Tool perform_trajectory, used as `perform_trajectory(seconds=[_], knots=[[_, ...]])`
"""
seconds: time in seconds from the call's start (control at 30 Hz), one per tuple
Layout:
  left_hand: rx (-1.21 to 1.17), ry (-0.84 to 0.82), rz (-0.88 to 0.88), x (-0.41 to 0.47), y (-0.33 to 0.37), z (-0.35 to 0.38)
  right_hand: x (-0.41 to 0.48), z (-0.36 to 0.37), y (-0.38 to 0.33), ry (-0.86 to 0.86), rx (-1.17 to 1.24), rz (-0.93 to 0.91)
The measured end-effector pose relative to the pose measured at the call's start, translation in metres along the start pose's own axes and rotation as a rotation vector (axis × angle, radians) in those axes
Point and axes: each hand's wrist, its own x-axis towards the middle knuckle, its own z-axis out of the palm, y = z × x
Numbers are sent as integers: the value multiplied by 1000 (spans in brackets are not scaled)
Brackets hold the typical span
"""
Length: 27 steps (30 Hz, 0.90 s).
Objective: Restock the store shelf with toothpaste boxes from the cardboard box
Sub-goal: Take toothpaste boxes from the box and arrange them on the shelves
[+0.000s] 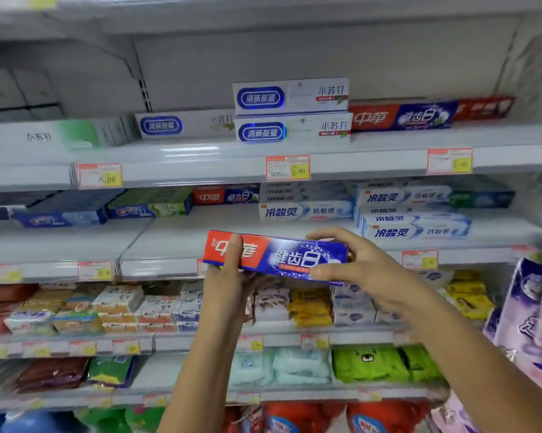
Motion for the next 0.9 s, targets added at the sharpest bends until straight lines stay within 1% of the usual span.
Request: perform_trajectory(seconds=[0.1,0.17,0.23,0.37,0.43,0.53,0.63,0.73,0.8,0.9], knots=[[-1,-39,15,30,23,-17,37,15,-10,10,-16,-39],[66,-111,42,56,38,-37,62,26,-15,26,-33,-76],[206,-196,84,79,56,-57,88,35,-17,9,-86,-99],[519,-267,110,116,88,-87,137,45,-20,-99,-270,-105],[643,-274,134,132,98,-100,159,53,-24,-143,-452,-107],[749,-295,163,148,101,-119,194,72,-31,-201,-813,-114],[830,-215,148,161,94,-133,227,93,-28,-245,-1028,-124],[919,-146,167,171,82,-141,249,113,-14,-277,-1137,-87],[978,-154,172,178,79,-144,256,127,-3,-264,-1121,-105],[1067,-194,184,187,83,-150,261,142,5,-218,-1098,-185]])
